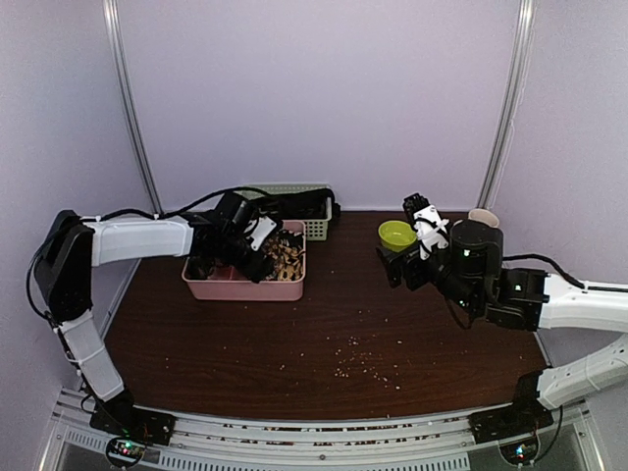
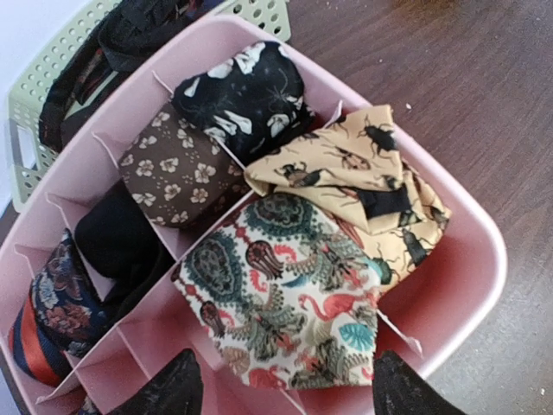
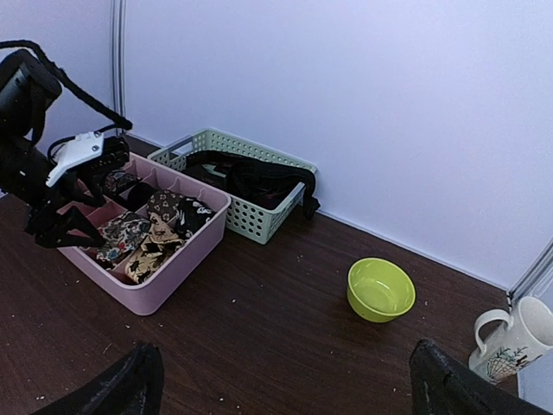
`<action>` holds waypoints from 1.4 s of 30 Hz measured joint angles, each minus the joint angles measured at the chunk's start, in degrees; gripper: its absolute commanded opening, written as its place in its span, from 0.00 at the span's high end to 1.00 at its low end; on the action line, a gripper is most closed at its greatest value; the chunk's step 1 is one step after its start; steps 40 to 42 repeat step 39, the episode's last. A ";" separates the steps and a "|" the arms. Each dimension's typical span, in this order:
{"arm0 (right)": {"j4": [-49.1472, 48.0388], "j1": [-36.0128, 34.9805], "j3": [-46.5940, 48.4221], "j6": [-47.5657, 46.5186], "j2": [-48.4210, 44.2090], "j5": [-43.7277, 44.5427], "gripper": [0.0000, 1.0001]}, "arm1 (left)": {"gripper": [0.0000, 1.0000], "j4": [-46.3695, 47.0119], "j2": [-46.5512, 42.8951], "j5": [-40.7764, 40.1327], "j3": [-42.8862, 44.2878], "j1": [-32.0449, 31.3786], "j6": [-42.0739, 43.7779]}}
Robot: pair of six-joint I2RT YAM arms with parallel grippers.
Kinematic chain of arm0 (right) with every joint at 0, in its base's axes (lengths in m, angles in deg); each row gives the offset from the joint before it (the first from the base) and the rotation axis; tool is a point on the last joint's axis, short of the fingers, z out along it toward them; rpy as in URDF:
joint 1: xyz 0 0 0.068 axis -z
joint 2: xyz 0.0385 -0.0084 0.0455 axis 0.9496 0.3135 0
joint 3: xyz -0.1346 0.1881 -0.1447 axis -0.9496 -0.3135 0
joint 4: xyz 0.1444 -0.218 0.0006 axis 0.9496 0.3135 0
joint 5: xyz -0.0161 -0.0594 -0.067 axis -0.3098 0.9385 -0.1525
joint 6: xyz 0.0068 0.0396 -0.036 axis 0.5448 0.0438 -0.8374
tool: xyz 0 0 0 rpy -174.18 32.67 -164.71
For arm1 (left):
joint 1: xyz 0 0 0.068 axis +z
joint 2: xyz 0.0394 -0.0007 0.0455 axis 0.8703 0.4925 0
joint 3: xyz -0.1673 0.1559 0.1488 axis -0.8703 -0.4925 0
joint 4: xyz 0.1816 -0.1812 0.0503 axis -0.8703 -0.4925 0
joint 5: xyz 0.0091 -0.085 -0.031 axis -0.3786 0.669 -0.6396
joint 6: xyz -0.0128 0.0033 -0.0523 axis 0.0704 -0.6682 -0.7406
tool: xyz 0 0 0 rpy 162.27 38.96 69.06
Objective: Roll the ties
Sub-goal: Adjust the tie in the storage box, then reset both arms
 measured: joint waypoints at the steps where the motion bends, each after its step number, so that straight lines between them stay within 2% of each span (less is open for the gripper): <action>1: 0.39 0.17 0.00 0.26 -0.42 -0.04 0.01 | 0.26 -0.90 -1.40 -0.04 0.02 -0.04 0.04; 3: 1.46 0.59 0.00 0.85 -1.90 -0.33 0.00 | 0.20 -2.32 -4.87 -0.37 0.04 -0.09 0.20; 6: 2.47 1.25 0.00 1.68 -4.70 -1.01 0.00 | 0.03 -3.45 -10.14 -1.09 0.07 -0.09 0.07; 11: 4.28 2.86 -0.24 3.72 -9.57 -2.43 0.00 | 0.02 -2.36 -19.54 -1.90 -0.83 -0.09 -1.55; 16: 8.57 6.40 -0.33 7.72 -13.40 -5.90 0.00 | 0.02 1.51 -29.07 -0.39 -5.90 -0.09 -6.25; 23: 13.90 13.22 -2.34 14.80 -14.05 -16.48 0.00 | 0.02 8.83 -38.29 0.72 -20.68 -3.61 -13.49; 30: 9.92 13.94 -13.88 22.32 -11.21 -26.73 0.01 | 0.02 15.23 -37.16 -1.31 -34.69 -11.45 -21.90; 35: 3.85 13.94 -20.11 27.87 -4.48 -32.81 0.00 | 0.02 19.37 -31.65 -4.24 -37.53 -15.76 -28.61; 39: -0.44 13.94 -21.11 30.47 -0.07 -36.44 0.00 | 0.02 23.93 -28.61 -4.33 -38.86 -16.00 -32.28; 42: -0.44 13.94 -21.11 30.47 -0.07 -36.44 0.00 | 0.02 23.93 -28.61 -4.33 -38.86 -16.00 -32.28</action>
